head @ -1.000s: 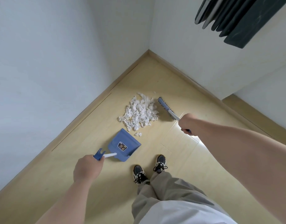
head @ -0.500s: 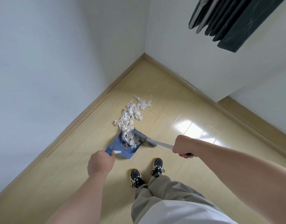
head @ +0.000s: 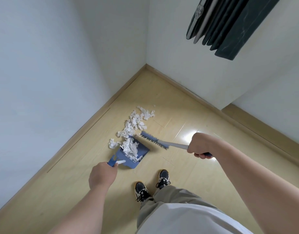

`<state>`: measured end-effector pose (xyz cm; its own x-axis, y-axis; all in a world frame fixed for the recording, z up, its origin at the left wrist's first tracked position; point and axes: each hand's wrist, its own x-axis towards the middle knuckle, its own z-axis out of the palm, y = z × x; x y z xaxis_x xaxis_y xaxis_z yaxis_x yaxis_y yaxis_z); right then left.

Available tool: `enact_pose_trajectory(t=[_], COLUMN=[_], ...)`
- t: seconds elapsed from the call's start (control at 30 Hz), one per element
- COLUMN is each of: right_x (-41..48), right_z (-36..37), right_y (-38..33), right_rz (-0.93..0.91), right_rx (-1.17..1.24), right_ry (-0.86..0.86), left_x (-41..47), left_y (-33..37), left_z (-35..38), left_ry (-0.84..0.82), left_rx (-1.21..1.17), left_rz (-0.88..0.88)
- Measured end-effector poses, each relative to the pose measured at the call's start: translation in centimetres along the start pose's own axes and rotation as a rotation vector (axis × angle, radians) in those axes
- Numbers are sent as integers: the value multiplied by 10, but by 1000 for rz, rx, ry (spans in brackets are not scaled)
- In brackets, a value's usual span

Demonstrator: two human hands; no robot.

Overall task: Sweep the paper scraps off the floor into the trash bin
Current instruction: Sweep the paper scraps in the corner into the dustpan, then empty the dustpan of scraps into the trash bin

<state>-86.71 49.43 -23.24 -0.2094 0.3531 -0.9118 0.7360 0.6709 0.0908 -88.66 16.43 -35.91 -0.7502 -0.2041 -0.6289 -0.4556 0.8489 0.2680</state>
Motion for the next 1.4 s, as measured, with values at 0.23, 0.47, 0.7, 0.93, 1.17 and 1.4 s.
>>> enact_pose_trajectory(t=[0.23, 0.47, 0.7, 0.93, 1.17, 1.4], right_x=[19, 16, 4, -33, -91, -170], right_z=[11, 19, 46, 96, 205, 310], right_y=[12, 27, 34, 40, 16, 27], right_rz=[-43, -17, -57, -33, 42, 166], right_rx=[328, 684, 979, 1257, 1560, 1855], right_ry=[100, 49, 23, 132, 260, 358], left_x=[-21, -46, -55, -40, -39, -82], left_y=[17, 44, 67, 73, 62, 62], left_z=[-13, -45, -86, -131, -158, -162], left_ry=[53, 133, 194, 180, 117, 27], left_rx=[-42, -89, 3, 178, 360, 453], left_rz=[-12, -26, 88, 319, 636, 866])
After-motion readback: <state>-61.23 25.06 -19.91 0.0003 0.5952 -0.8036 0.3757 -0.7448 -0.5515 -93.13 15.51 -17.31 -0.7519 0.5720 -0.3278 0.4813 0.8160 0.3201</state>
